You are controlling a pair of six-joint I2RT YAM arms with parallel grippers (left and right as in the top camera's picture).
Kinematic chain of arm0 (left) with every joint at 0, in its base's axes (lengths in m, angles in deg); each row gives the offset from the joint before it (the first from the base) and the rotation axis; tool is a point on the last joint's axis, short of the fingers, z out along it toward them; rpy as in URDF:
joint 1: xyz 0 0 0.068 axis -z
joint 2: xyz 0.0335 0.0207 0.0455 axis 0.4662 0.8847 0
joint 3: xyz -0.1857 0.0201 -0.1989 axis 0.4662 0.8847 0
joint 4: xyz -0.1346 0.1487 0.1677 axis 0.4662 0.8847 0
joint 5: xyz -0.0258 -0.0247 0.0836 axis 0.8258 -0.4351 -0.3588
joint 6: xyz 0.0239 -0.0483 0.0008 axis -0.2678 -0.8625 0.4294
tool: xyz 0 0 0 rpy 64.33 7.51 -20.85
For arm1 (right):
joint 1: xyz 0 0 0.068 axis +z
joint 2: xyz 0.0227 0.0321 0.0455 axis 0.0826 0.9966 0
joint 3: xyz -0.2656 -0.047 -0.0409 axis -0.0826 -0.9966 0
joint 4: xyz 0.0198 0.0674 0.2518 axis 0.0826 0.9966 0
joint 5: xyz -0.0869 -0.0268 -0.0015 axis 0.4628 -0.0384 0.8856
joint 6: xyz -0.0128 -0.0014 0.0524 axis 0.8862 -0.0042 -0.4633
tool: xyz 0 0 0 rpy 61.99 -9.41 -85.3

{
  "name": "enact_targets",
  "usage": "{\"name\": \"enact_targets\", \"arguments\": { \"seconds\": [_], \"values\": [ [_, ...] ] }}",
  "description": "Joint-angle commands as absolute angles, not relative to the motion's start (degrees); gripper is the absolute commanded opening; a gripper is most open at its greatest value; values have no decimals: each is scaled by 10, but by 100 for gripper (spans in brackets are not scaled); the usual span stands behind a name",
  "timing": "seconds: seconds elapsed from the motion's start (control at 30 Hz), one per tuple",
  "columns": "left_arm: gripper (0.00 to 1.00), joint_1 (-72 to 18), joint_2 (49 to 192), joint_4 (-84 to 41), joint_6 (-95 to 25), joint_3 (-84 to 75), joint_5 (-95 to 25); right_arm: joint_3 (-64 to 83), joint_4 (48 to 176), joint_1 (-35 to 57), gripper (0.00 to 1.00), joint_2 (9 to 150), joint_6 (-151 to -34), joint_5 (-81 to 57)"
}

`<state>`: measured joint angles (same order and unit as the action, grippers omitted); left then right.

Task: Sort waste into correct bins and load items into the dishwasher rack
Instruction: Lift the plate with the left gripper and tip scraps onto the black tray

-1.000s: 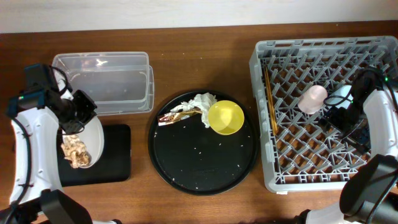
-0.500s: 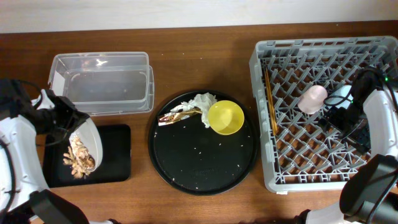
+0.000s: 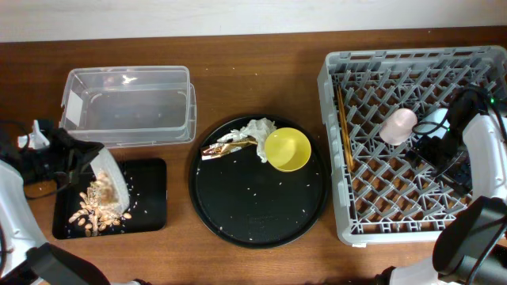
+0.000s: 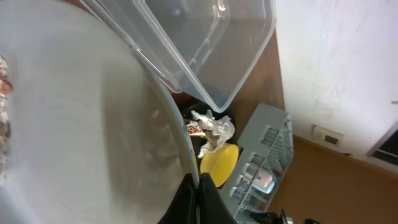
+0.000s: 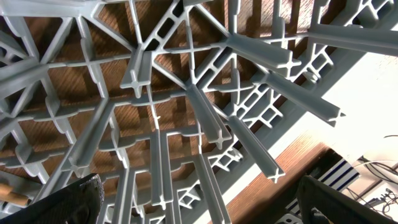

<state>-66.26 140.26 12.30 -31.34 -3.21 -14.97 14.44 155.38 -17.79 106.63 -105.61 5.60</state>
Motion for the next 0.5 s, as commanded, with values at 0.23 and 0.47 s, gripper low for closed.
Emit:
{"name": "enact_targets", "arguments": {
  "seconds": [0.23,0.47],
  "values": [
    [1,-728,1389,109,-282,15,-71,146,1554,-182,98,1070,-1059,57],
    [1,-753,1389,106,-282,24,-47,146,1554,-182,98,1070,-1059,57]
  ]
}}
